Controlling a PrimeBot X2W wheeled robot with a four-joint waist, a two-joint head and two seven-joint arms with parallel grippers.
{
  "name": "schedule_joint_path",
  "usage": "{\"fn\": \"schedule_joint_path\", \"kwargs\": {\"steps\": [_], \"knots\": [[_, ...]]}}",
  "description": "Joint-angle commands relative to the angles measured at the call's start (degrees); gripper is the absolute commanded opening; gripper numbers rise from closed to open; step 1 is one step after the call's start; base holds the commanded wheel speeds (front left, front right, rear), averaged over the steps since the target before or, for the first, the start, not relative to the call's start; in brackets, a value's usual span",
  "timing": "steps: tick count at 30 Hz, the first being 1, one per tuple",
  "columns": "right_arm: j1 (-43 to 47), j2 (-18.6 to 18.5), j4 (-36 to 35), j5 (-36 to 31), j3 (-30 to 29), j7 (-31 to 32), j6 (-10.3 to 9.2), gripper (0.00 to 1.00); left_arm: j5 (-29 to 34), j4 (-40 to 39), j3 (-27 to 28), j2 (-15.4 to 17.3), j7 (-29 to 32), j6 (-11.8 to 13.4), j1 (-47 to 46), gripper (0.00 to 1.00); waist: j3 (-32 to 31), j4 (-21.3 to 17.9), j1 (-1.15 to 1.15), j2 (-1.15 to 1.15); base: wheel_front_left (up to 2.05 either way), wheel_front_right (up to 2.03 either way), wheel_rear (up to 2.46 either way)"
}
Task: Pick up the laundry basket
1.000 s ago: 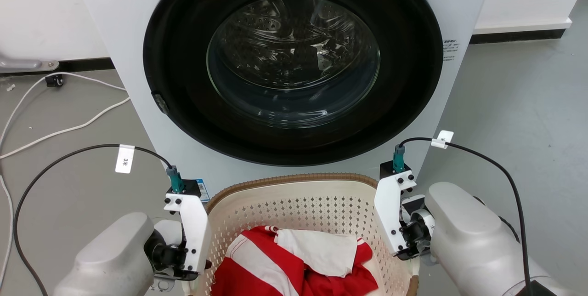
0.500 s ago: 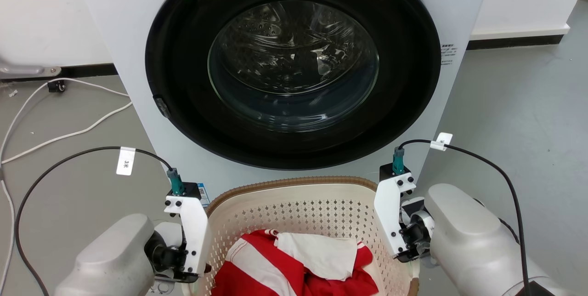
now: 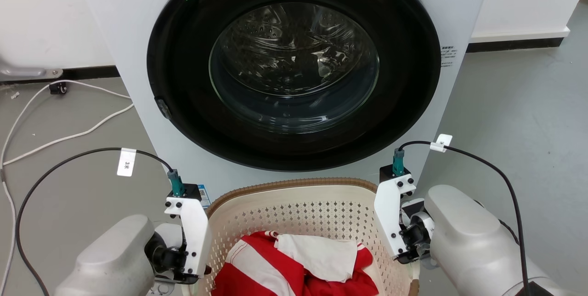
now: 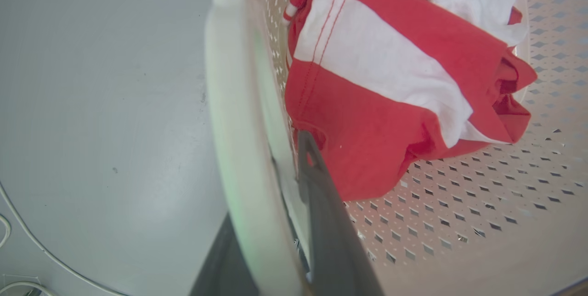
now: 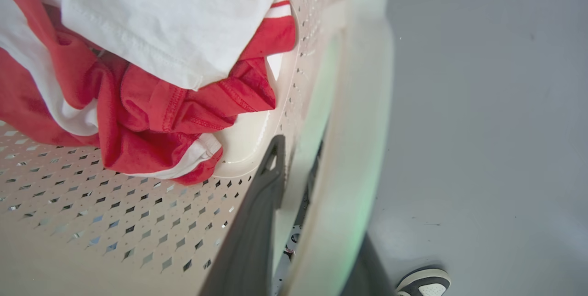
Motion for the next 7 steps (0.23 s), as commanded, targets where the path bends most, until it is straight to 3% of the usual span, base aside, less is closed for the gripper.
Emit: {"fn": "schedule_joint_path", "kwargs": {"steps": [1, 7], "knots": [[-1.2, -1.2, 0.3, -0.3, 0.3, -0.3, 0.16, 0.00, 0.3, 0.7, -0.5, 1.3, 0.4, -0.2, -0.6, 0.00, 0.0, 0.0, 0.00, 0.00, 0.00, 0.00, 0.00], [-1.5, -1.2, 0.5, -0.1, 0.3, -0.5, 0.16, 0.00, 0.3, 1.0, -0.6, 1.3, 0.2, -0.2, -0.8, 0.00, 0.1, -0.1, 0.00, 0.00, 0.00, 0.00, 0.00]]}}
